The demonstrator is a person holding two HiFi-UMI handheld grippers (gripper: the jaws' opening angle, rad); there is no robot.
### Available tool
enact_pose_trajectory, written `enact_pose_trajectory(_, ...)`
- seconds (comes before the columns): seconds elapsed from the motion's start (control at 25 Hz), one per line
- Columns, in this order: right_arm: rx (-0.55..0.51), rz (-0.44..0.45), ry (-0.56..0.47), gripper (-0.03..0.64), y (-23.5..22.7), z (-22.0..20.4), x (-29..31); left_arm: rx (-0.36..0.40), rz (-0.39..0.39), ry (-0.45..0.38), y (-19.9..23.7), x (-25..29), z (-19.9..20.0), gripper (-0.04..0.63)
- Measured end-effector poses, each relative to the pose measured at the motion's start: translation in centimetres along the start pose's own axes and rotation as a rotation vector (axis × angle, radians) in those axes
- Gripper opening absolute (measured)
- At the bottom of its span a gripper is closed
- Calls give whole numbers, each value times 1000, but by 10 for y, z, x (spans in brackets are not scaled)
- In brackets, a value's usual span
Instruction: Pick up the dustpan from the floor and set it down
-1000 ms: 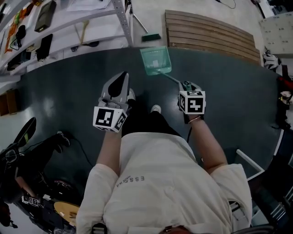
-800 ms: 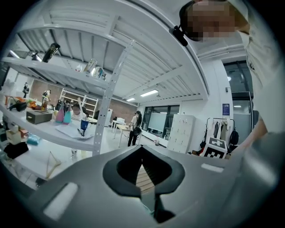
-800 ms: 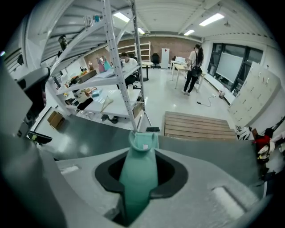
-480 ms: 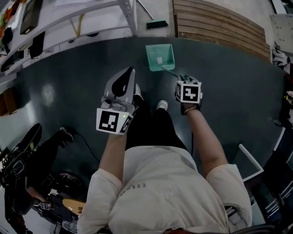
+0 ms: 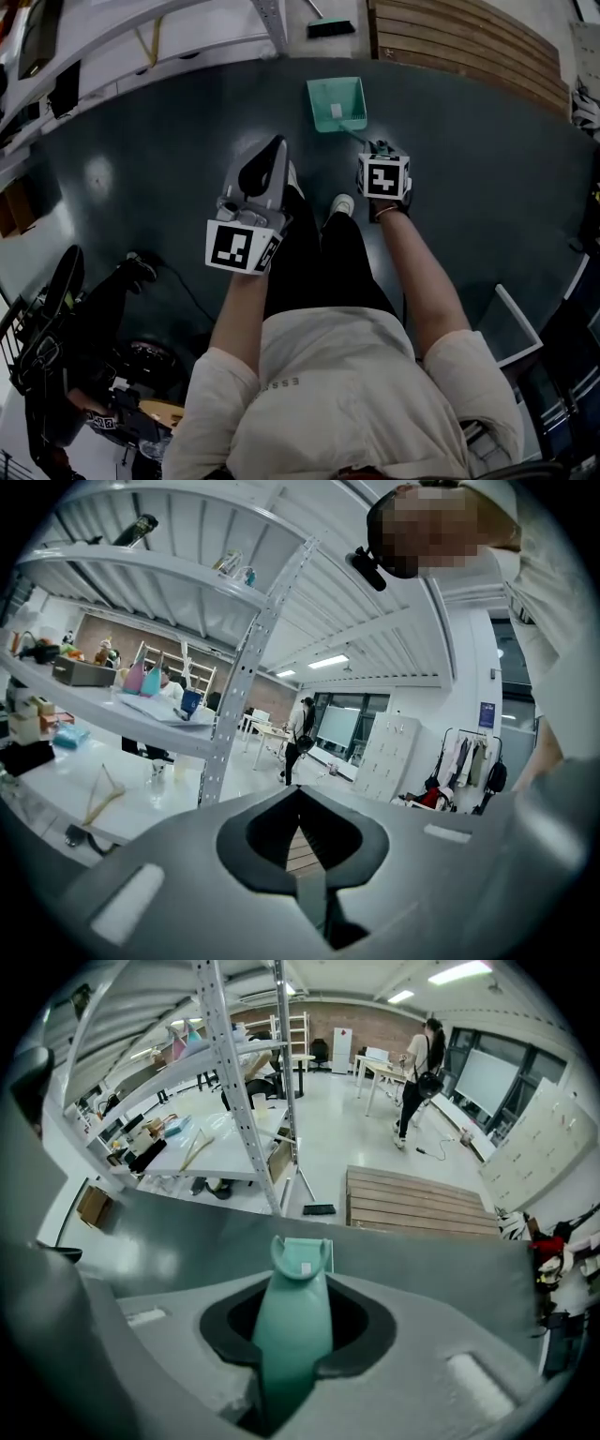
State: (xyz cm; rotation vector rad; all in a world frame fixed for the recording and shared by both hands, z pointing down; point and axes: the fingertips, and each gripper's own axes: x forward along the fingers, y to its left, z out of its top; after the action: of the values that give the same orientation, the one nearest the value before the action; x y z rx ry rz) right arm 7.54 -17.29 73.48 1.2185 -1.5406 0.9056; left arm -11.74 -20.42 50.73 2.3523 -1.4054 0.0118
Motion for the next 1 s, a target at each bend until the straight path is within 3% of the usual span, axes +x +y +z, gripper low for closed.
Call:
enact_pose_trajectory(0.32,89,46,-22,86,7,-14,5,-60,-7,-6,-3,-4,-10,9)
enact_pose_trajectory(0.44,155,71,-47,222,9,-13,3,-61,-11,23,-7,-6,-15,9)
enact_pose_trajectory(0.56,198,70,-104,259,6,-1,-11,-63,-14,84,-9,-5,-27,9)
enact_pose_trajectory(0.72,211,134,-199,259,11,21,-53,-50,-23,87,-23,-4,-23,9)
enact_pose_trajectory(0.88,210,188,-383,250,7,56,-120,-14,-55,54,-48,-6,7,9)
enact_pose_trajectory(0.92,199,185,-436,232,4,63,-139,-4,-61,44,-54,-8,15,9)
enact_pose_trajectory(1.0,163,150,-543,128,-6,74,-178,11,-70,23,-68,-13,32,9)
